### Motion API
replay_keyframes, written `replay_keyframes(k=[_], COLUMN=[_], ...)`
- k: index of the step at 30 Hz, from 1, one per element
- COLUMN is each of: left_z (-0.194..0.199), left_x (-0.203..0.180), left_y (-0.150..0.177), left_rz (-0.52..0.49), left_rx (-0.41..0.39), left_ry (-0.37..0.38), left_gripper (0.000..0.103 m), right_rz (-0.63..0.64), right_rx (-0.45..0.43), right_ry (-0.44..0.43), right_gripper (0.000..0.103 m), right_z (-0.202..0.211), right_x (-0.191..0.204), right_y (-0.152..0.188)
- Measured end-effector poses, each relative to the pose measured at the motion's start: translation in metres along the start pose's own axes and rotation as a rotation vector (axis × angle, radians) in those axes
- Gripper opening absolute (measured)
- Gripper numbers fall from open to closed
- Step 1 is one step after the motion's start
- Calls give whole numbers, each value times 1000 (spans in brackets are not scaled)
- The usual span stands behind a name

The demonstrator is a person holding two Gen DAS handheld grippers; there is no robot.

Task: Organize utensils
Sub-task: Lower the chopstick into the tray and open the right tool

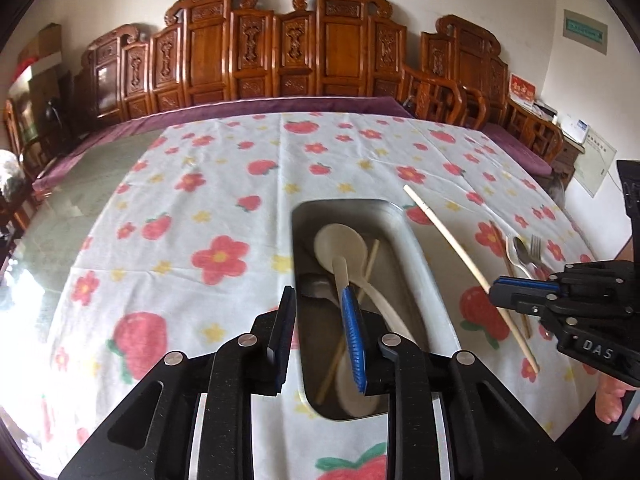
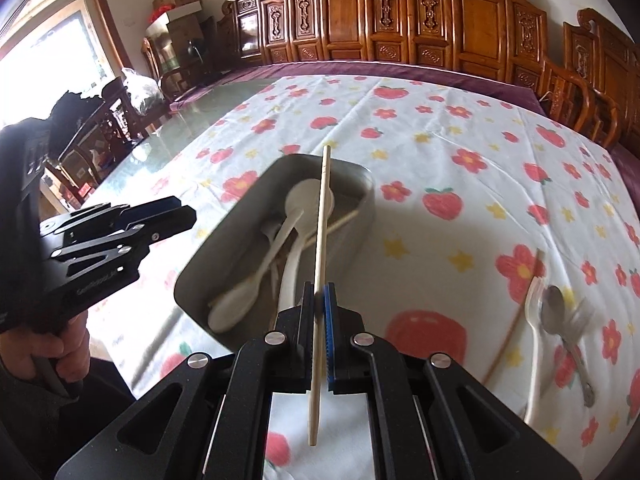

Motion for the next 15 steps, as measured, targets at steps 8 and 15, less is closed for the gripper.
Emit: replay_keyframes(k=[8, 15], left_z=[12, 11], left_x=[33, 40], left_y=[-6, -6], left_rz=[51, 57], left_rx=[-30, -27], left_ry=[-26, -34], left_gripper=[22, 22], right_rz=[7, -46], right_rx=[33, 55], right_ry=[-3, -15], right_gripper=[6, 6], right_z=[-33, -58], right_x=[17, 18], right_y=[-23, -39])
Point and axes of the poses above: each gripper's, at about its wrist camera, not at the fingertips, and z roughly against the way its jaws point, x to its left, y to its underside, the point moved 9 cm from there along -z, roughly the way its jaws point, and after that the axes turned 7 degrees about x, right-handed, at the moved point
